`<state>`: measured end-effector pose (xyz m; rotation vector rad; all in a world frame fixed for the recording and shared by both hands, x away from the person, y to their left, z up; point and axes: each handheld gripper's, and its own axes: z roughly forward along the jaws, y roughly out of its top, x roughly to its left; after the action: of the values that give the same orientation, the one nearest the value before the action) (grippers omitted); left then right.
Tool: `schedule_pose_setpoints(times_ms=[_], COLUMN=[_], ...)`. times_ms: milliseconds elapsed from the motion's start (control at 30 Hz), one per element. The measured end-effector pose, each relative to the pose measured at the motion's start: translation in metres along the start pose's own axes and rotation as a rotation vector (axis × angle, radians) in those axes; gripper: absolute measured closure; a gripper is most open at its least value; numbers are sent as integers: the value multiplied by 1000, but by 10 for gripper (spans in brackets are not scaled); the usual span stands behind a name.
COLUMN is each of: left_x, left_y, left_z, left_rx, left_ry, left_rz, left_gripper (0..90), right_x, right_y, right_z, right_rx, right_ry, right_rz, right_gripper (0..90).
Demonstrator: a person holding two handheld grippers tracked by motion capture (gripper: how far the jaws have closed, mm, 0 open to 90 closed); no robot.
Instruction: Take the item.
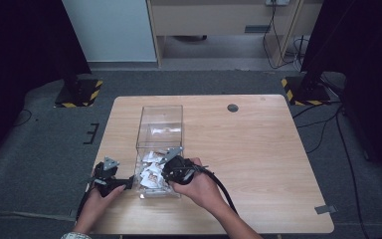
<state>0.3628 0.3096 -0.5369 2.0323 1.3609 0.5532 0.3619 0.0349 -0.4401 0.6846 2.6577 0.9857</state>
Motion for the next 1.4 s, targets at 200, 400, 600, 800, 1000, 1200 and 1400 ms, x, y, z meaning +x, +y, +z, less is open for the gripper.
schedule_pose_setpoints(times_ms=[200, 400, 600, 800, 1000, 1200, 1400], left_x=[0, 0, 0, 0, -1, 0, 0], left_y=[0, 0, 0, 0, 0, 0, 0], left_z=[0, 0, 0, 0, 1, 0, 0], left_rx=[0, 0, 0, -2, 0, 1, 1], left_ry=[0, 0, 0, 0, -29, -7, -7], left_rz=[0, 0, 0, -3, -15, -3, -4], left_gripper=[0, 0, 0, 0, 0, 0, 0], right_x=[2, 0, -1, -3, -6, -9, -14], right_y=[1, 3, 7, 13, 16, 20, 17], right_z=[2, -7, -18, -29, -36, -46, -53], right_rx=[17, -24, -68, -111, -135, -146, -166], right_ry=[5, 1, -2, 7, -2, -8, -24], right_rz=[-20, -11, 8, 15, 25, 24, 33], right_gripper=[856, 884, 894, 896, 895, 895, 895])
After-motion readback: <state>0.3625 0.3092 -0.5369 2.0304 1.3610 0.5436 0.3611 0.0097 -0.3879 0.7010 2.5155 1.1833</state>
